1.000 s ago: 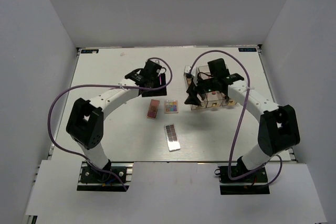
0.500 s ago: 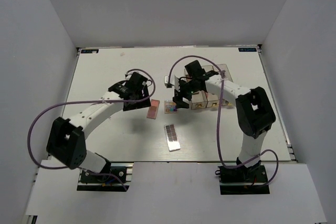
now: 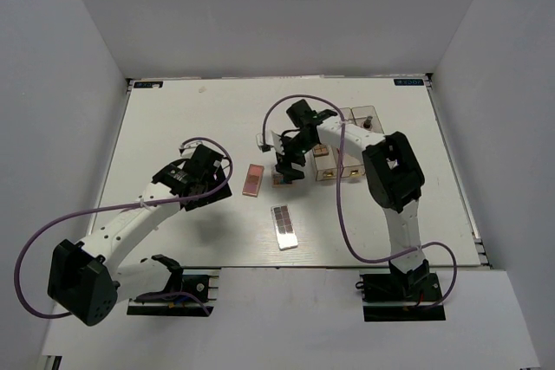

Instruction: Organize the makeup

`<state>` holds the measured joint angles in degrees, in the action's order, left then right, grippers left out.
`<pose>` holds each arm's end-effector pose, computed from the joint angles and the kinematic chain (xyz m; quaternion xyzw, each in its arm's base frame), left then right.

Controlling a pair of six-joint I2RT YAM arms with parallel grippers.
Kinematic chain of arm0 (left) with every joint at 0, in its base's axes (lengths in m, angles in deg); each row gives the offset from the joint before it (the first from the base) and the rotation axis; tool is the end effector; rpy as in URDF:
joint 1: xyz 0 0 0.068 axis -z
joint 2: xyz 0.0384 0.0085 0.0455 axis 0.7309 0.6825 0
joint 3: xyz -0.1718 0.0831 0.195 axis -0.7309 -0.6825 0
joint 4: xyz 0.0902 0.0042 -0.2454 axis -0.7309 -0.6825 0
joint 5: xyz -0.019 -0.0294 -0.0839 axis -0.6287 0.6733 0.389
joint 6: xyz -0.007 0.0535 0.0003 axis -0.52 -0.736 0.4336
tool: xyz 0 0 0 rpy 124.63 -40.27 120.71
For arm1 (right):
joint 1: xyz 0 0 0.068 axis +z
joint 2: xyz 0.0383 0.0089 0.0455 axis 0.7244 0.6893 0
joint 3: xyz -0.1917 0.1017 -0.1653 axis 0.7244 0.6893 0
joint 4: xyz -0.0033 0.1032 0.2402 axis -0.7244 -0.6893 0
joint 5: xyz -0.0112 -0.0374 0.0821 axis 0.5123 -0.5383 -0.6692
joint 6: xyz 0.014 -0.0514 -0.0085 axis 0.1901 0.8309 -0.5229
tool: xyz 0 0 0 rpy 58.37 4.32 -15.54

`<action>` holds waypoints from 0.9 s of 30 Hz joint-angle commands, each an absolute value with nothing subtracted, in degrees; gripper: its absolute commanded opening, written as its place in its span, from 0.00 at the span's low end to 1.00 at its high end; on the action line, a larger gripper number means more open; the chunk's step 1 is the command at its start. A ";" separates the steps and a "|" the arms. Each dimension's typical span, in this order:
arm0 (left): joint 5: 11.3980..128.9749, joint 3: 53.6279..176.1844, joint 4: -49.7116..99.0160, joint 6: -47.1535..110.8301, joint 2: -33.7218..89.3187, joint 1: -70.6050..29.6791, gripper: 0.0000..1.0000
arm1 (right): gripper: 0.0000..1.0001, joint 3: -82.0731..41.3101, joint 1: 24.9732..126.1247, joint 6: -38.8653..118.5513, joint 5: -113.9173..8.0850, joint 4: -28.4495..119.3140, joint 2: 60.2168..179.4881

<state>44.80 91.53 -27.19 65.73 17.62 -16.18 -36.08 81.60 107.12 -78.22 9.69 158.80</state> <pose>0.1814 -0.0960 0.2426 -0.1542 0.9557 -0.0115 0.2505 0.3482 0.2691 0.1829 -0.7350 0.5833 0.2248 0.2628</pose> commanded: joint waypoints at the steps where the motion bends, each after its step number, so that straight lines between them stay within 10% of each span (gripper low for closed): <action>1: 44.26 91.78 -27.02 67.02 16.73 -16.46 0.85 | 0.89 -40.19 82.81 110.02 -77.89 3.58 160.85; 23: 46.10 91.60 -24.48 67.10 18.22 -16.46 0.85 | 0.89 -28.78 85.36 97.64 -62.50 18.33 159.54; 27: 46.98 91.25 -23.51 67.02 18.84 -16.46 0.84 | 0.63 -25.87 85.71 96.14 -62.85 21.15 158.13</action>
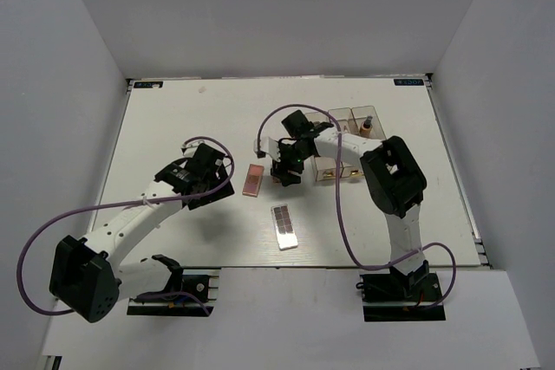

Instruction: Organize the makeup

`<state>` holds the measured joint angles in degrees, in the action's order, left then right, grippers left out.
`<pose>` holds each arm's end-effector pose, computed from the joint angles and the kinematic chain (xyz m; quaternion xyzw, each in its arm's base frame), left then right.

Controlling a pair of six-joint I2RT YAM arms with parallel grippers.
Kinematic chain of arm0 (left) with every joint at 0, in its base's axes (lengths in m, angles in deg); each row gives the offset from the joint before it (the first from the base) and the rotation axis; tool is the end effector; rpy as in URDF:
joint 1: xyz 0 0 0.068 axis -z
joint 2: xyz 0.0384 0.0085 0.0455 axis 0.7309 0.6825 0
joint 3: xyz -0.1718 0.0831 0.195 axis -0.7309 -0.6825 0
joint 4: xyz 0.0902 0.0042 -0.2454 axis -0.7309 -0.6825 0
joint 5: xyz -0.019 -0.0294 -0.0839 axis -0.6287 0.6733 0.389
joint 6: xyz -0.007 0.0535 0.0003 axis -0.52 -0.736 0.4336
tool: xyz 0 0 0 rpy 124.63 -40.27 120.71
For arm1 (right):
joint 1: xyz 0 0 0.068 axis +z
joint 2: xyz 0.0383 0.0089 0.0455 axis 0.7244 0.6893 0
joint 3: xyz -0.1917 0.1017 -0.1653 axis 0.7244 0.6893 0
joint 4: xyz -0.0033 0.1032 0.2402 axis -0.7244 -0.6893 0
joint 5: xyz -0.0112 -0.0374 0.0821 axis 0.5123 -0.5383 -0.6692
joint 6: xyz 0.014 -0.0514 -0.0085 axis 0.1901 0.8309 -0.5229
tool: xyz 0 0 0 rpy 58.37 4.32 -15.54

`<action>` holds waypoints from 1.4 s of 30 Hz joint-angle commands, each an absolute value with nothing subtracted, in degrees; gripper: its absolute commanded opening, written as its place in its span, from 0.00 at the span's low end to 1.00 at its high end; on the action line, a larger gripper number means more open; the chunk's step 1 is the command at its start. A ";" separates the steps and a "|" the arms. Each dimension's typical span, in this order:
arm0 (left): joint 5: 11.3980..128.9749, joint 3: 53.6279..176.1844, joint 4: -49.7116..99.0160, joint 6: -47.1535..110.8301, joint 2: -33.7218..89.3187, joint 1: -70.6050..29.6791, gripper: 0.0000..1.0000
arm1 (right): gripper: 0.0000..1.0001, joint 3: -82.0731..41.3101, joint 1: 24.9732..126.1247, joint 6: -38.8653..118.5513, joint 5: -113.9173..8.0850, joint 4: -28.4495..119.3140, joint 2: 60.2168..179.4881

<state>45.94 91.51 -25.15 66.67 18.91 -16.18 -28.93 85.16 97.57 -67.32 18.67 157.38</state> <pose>0.1865 -0.0999 0.2396 -0.1609 0.9546 -0.0253 0.2493 0.3294 0.2813 0.1620 -0.7041 0.6423 0.1590 0.2576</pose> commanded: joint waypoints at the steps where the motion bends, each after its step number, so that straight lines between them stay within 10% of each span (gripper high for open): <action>1: 47.24 91.08 -23.25 66.93 19.10 -16.46 0.84 | 0.57 -26.04 85.71 95.79 -63.55 20.20 158.04; 6: 49.35 89.94 -19.82 65.62 19.63 -16.46 0.83 | 0.10 -29.65 85.09 96.14 -73.11 13.87 156.55; 16: 54.80 88.08 -9.10 61.57 22.95 -15.86 0.82 | 0.07 -32.55 80.62 78.50 -77.71 19.03 145.30; 42: 55.42 98.45 -1.53 50.23 41.15 -14.79 0.84 | 0.00 -35.10 71.30 50.88 -37.45 31.52 150.21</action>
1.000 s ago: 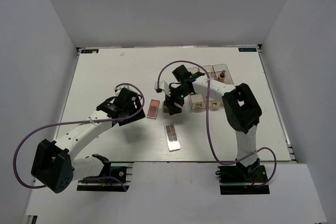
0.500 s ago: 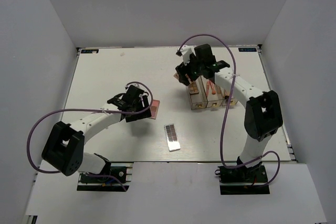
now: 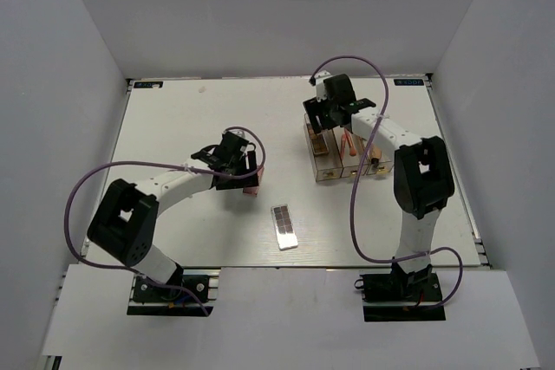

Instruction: Organize the makeup

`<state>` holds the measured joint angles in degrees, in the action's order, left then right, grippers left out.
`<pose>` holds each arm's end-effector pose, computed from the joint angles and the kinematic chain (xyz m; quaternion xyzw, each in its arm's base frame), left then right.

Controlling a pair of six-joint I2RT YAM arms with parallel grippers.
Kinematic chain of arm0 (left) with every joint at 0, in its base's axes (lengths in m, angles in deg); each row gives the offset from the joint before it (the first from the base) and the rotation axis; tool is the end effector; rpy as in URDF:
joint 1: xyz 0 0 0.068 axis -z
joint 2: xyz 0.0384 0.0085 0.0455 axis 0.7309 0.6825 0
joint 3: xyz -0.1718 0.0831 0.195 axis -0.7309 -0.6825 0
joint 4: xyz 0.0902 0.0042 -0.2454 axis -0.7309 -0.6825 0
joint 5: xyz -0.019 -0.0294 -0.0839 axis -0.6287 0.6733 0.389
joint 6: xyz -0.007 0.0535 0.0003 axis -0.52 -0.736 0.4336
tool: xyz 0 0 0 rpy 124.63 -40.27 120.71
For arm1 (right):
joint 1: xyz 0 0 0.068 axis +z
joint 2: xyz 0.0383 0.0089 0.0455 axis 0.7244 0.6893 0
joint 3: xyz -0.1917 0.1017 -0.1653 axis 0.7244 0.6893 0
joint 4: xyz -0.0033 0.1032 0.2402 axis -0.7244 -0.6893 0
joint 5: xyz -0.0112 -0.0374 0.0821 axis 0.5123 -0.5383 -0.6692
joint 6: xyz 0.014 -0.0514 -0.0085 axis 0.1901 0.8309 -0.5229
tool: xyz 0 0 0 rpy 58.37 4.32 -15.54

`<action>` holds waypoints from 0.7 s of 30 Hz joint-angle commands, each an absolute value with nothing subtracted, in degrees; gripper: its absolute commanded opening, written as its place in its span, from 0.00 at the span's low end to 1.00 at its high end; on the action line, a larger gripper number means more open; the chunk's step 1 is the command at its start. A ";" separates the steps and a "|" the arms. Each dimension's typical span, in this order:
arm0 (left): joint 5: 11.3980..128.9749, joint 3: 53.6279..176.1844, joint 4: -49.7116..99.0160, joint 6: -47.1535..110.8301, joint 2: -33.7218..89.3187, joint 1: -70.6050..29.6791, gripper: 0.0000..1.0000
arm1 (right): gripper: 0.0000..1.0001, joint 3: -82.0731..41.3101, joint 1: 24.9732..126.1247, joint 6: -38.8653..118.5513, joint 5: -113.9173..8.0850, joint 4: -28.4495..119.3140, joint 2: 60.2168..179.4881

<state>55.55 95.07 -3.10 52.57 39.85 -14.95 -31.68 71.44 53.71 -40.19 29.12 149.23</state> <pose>0.2535 -0.1540 0.1898 -0.0166 0.9661 -0.0886 0.2419 0.4038 0.1849 0.2471 -0.2327 0.8769 0.0256 0.4199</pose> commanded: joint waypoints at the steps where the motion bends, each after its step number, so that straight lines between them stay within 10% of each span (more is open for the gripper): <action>1: 55.33 99.16 -1.71 49.97 41.68 -14.79 0.84 | 0.00 -36.14 71.21 50.53 -37.45 31.53 151.26; 10: 53.41 102.85 -1.53 48.56 46.78 -14.79 0.86 | 0.63 -37.65 71.38 50.35 -39.91 30.30 153.03; 21: 49.45 113.30 -4.87 45.66 57.67 -14.79 0.89 | 0.88 -36.42 71.03 50.35 -41.58 29.33 150.48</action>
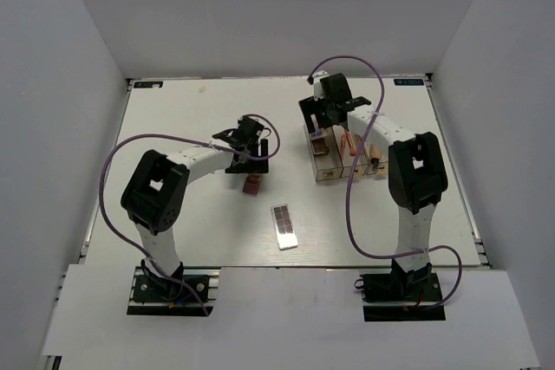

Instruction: Organize the makeup

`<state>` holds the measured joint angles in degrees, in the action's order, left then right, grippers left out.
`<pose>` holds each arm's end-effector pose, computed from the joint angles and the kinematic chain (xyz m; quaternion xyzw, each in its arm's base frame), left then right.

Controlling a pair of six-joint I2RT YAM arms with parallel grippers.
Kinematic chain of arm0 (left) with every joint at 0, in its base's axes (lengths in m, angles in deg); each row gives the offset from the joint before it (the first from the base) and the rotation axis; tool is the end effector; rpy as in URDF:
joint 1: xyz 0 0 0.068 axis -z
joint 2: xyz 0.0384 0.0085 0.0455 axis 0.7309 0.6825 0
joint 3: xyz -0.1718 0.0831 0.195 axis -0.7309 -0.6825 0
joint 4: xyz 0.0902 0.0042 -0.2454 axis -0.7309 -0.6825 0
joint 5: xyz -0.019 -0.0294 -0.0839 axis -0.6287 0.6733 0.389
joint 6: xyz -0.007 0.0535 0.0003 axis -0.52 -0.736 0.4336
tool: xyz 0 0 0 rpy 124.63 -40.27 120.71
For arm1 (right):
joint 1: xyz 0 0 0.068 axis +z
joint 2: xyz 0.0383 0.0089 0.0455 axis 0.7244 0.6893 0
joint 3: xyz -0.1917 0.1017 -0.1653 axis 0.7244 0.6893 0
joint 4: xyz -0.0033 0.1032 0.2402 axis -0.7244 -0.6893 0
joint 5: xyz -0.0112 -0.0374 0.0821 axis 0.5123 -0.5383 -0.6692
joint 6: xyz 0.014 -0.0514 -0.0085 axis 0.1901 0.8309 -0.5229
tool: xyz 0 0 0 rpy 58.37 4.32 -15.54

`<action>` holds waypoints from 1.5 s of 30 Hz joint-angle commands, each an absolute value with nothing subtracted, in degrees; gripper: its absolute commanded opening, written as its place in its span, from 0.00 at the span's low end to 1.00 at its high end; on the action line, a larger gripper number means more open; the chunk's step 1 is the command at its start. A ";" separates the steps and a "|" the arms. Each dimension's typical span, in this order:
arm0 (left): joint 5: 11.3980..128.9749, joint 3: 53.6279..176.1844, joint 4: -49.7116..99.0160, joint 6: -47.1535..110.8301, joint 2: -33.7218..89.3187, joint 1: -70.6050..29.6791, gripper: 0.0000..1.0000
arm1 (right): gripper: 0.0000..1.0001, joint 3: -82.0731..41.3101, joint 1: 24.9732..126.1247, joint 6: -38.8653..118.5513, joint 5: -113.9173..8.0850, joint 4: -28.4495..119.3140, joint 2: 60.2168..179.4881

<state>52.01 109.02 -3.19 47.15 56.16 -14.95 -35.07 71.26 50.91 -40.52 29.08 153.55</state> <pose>0.3108 -0.1873 0.1710 0.0233 0.9691 -0.0403 0.2422 0.4192 0.1908 0.2340 -0.2122 0.8857 0.0363 0.4113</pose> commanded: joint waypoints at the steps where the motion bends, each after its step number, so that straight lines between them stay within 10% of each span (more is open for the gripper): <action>1: 49.27 113.92 -5.22 45.57 58.47 -14.79 0.89 | 0.89 -36.42 71.03 50.35 -41.76 29.33 150.31; 9: 49.35 114.72 -7.95 45.40 60.76 -14.79 0.83 | 0.89 -35.28 70.15 49.12 -44.30 29.15 146.70; 25: 59.53 115.42 -4.18 44.26 51.28 -14.27 0.36 | 0.89 -23.34 66.03 58.35 -58.71 33.54 131.60; 28: 66.97 118.14 -0.66 44.08 50.04 -13.74 0.34 | 0.73 -16.83 64.71 59.65 -64.86 35.92 125.97; 31: 72.27 121.83 3.20 46.62 51.44 -13.74 0.34 | 0.01 -11.39 64.00 59.76 -68.65 37.67 121.75; 45: 78.55 140.72 18.77 62.88 73.23 -9.00 0.34 | 0.00 -4.51 60.40 56.68 -64.70 39.70 113.66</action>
